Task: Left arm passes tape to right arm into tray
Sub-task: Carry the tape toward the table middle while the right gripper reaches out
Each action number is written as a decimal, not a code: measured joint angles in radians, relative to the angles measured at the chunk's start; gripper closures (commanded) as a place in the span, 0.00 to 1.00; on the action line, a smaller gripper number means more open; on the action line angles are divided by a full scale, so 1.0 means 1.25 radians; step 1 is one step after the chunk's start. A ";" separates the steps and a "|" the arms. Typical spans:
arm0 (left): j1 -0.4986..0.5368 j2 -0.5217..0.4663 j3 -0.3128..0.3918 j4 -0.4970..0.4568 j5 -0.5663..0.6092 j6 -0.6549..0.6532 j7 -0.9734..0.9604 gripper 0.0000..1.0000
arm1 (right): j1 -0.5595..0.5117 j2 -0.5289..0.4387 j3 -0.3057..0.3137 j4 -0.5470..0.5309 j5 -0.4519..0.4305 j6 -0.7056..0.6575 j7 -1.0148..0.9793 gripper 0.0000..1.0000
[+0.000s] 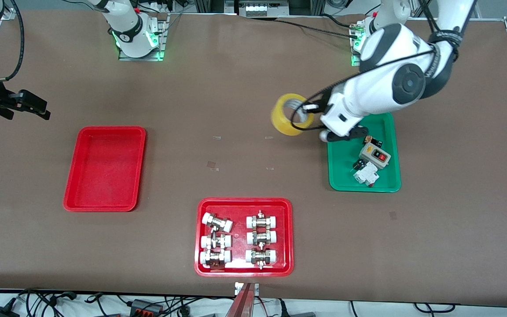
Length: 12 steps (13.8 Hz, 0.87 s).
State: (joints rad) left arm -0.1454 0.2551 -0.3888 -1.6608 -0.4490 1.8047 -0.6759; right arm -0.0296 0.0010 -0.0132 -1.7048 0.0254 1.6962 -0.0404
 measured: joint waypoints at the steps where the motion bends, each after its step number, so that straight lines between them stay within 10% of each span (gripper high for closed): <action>1: -0.029 0.017 -0.003 0.030 -0.010 0.027 -0.041 0.95 | 0.000 0.007 0.000 0.000 0.011 0.000 0.000 0.00; 7: -0.111 0.061 -0.004 0.078 -0.076 0.191 -0.118 0.94 | 0.050 0.094 0.006 0.000 0.041 0.000 -0.012 0.00; 12: -0.104 0.063 -0.002 0.085 -0.098 0.198 -0.118 0.94 | 0.063 0.121 0.007 0.004 0.231 0.002 -0.059 0.00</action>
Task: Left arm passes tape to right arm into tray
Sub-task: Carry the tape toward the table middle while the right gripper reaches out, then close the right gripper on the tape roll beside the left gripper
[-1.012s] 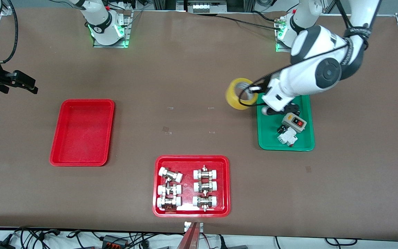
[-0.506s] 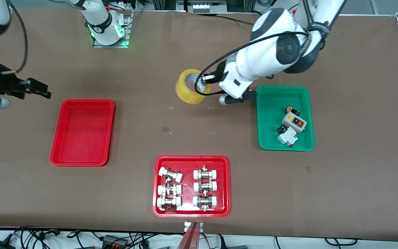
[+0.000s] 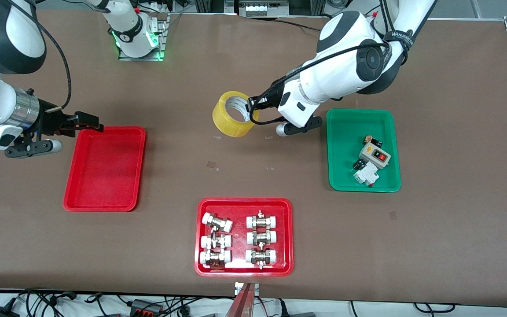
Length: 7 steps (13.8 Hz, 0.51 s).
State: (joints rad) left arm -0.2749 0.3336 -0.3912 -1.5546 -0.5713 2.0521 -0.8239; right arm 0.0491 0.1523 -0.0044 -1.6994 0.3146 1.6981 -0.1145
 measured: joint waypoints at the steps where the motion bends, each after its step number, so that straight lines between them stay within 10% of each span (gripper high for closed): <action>1: 0.000 0.001 0.000 0.000 0.000 0.002 0.000 0.94 | 0.009 0.003 0.000 0.004 0.052 0.000 -0.010 0.00; 7: 0.000 0.001 0.000 0.000 -0.015 0.015 0.000 0.94 | 0.114 0.050 0.004 0.060 0.347 0.001 -0.012 0.00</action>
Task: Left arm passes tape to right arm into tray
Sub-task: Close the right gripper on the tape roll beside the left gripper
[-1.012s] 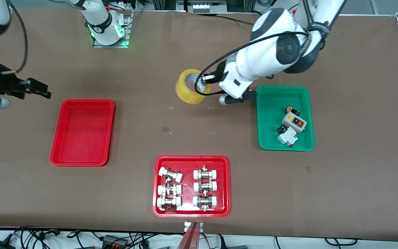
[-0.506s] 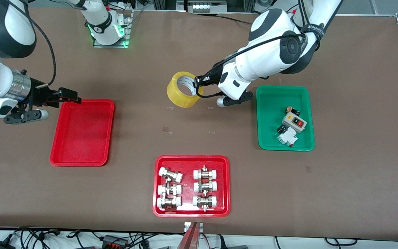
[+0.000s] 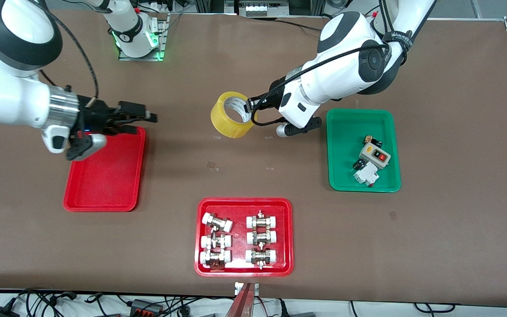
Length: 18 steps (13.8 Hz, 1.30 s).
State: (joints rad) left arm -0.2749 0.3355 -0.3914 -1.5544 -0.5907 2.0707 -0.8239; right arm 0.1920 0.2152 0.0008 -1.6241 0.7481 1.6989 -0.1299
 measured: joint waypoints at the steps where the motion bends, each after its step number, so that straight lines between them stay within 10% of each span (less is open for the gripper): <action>1: 0.000 0.000 0.000 0.000 0.000 0.000 0.000 0.94 | 0.016 0.008 0.000 0.008 0.038 0.002 0.000 0.00; 18: 0.002 0.000 0.000 0.000 0.000 0.000 0.000 0.92 | 0.142 0.105 0.001 0.051 0.231 0.080 -0.001 0.00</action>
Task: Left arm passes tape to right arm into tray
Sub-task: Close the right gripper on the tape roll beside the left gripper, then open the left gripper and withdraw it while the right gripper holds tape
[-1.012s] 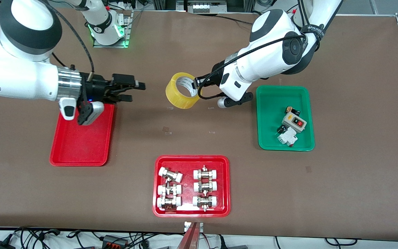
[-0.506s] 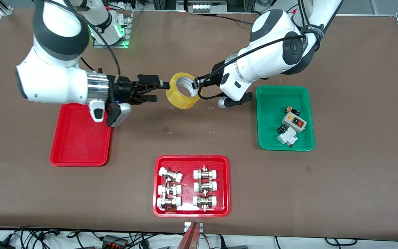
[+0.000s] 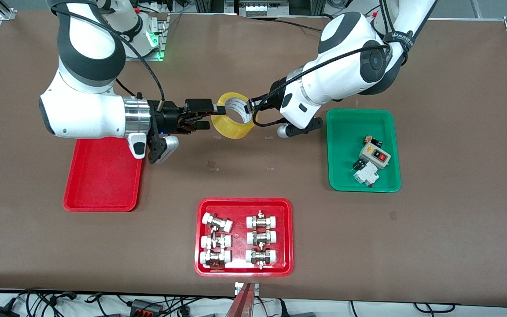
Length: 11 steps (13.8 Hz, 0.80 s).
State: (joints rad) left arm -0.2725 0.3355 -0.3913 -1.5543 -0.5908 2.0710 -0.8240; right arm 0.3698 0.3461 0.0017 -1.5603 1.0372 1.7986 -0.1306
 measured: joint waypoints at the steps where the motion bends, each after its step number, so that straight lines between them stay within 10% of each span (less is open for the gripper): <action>1: 0.000 0.000 0.000 0.000 0.000 0.000 0.000 0.92 | 0.001 0.002 0.000 0.000 0.002 0.000 0.000 0.00; 4: 0.000 0.000 0.000 0.000 0.000 0.000 0.000 0.92 | 0.002 0.002 0.000 0.000 0.003 0.000 0.000 0.00; 8: 0.000 0.000 0.000 0.000 0.000 0.000 0.000 0.92 | 0.004 0.002 0.000 0.002 0.004 0.000 0.000 0.41; 11: 0.000 0.000 0.000 -0.001 0.000 0.000 -0.001 0.92 | 0.004 0.002 0.000 0.003 0.008 0.000 0.000 0.53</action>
State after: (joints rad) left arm -0.2727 0.3361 -0.3912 -1.5550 -0.5908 2.0706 -0.8250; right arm 0.3746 0.3488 0.0017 -1.5568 1.0477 1.7983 -0.1309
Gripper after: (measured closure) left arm 0.784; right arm 0.388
